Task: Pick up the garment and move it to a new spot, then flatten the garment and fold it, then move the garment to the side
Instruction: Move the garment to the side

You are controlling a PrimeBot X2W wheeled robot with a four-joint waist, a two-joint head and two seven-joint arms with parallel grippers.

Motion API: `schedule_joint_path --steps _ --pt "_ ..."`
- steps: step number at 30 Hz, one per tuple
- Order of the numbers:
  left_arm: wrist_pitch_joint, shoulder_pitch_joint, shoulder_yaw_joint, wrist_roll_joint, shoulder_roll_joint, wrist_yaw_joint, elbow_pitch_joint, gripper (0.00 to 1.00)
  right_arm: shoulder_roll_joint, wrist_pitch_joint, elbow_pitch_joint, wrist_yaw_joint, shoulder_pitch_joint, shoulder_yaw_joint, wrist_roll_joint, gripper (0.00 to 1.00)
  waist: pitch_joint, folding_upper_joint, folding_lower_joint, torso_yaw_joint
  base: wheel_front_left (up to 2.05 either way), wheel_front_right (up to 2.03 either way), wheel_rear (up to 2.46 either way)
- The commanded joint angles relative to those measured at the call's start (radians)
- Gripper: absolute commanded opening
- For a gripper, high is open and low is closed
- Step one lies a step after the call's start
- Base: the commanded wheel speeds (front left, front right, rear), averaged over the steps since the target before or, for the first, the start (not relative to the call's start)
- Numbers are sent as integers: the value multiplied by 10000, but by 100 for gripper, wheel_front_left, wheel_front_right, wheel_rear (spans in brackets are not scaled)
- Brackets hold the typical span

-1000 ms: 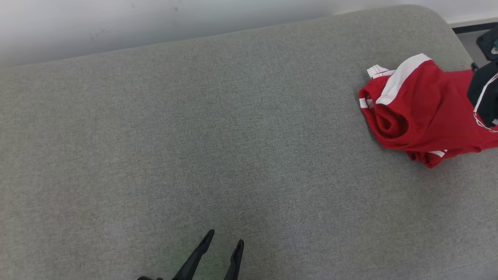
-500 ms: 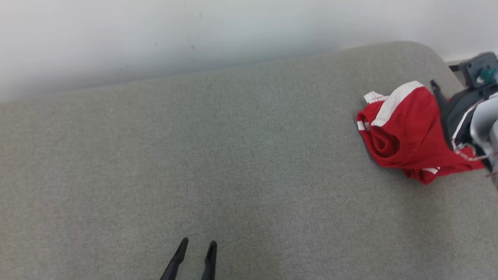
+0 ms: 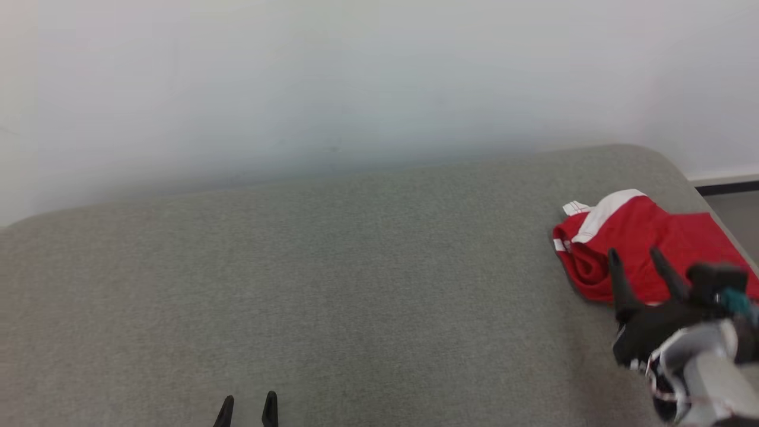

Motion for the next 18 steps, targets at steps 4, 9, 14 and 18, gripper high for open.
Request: schedule_joint_path --steps 4,9,14,18 --pt "-28 -7 162 21 216 45 274 100 1165 139 -1287 -5 1677 -1208 -382 100 -503 2 3 609 0 0 0" --pt "-72 41 354 134 455 -16 472 100 2640 519 -3183 -5 3489 -2329 -892 100 -728 2 3 824 0 0 0" --pt "-102 303 746 225 544 16 397 100 3073 1034 -4494 -5 4768 -2201 -1184 100 -879 2 3 901 0 0 0" --pt "-110 360 1091 355 562 -35 333 100 3135 1284 -5033 -5 5335 -1849 -1339 100 -960 2 3 1009 0 0 0"
